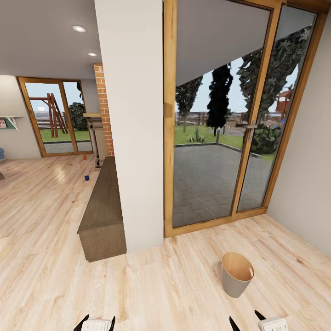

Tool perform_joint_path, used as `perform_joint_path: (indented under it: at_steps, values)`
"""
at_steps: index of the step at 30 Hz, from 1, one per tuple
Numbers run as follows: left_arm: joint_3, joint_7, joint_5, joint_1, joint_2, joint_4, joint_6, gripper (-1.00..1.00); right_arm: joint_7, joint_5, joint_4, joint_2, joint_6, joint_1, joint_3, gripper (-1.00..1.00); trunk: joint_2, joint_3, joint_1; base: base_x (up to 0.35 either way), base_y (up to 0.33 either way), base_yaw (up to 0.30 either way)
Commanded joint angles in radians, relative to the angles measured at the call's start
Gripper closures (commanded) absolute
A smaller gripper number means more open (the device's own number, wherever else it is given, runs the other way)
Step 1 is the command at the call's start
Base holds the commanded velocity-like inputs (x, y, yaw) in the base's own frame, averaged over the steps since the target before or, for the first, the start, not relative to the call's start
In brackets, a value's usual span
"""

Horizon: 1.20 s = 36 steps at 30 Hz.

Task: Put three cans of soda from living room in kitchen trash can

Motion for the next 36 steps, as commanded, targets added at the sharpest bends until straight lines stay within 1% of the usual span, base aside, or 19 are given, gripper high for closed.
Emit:
perform_joint_path:
  at_steps: [1,36]
  values:
    - [0.0,0.0,0.0,0.0,0.0,0.0,0.0,-1.0,0.0,0.0,0.0,0.0,0.0,0.0,0.0,-1.0,0.0,0.0,0.0,0.0,0.0,0.0]
    - [0.003,0.002,-0.003,0.0,0.0,0.002,0.0,-1.0,-0.004,0.0,0.004,-0.001,-0.002,0.0,-0.002,-1.0,0.0,0.0,0.0,0.0,0.0,0.0]
